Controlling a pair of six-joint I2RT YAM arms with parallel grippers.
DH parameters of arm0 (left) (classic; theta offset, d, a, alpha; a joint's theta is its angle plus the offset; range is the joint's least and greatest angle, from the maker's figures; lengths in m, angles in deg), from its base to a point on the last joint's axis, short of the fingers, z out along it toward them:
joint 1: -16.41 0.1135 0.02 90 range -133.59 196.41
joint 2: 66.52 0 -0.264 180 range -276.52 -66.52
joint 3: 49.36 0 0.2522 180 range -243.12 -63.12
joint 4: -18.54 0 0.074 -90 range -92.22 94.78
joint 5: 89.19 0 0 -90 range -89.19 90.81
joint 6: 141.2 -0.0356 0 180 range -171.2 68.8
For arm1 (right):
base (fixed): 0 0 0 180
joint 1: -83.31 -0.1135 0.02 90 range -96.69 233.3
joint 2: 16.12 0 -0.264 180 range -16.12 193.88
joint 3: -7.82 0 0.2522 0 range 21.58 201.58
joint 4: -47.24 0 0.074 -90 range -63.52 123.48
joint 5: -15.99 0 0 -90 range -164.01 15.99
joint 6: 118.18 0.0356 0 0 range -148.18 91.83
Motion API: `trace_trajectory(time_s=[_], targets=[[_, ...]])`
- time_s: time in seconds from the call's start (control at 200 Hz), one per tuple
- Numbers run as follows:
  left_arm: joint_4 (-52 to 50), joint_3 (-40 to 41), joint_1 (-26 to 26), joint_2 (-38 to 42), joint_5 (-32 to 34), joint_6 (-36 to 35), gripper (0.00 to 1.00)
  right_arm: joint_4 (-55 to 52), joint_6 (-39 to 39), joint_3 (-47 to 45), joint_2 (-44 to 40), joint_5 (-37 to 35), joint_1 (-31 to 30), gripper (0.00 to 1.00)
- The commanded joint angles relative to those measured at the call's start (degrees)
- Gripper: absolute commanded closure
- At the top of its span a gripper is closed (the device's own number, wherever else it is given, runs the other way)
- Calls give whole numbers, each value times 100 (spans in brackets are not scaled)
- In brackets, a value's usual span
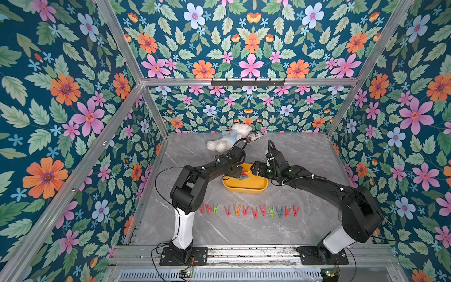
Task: Take the clothespins out of the storage box
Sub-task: Pick up the clothespin from the storage box.
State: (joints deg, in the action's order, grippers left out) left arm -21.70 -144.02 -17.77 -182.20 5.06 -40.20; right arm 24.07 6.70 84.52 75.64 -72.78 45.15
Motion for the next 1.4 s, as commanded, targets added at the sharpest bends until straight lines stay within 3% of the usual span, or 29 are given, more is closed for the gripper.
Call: trace_trajectory(time_s=[0.0, 0.395, 0.525, 0.95, 1.395], targets=[[82, 39, 7, -34, -222, -108, 63, 18, 28, -27, -28, -2, -2, 1], [152, 395, -106, 439, -1007, 534, 65, 52, 45, -41, -18, 26, 8, 1], [120, 409, -129, 563, -811, 756, 65, 44, 55, -45, -27, 26, 9, 1], [-656, -411, -98, 140, -364, 2919, 71, 213, 125, -276, -233, -22, 8, 1], [-815, -581, -106, -354, -380, 3149, 74, 246, 54, -352, -361, 9, 8, 1]])
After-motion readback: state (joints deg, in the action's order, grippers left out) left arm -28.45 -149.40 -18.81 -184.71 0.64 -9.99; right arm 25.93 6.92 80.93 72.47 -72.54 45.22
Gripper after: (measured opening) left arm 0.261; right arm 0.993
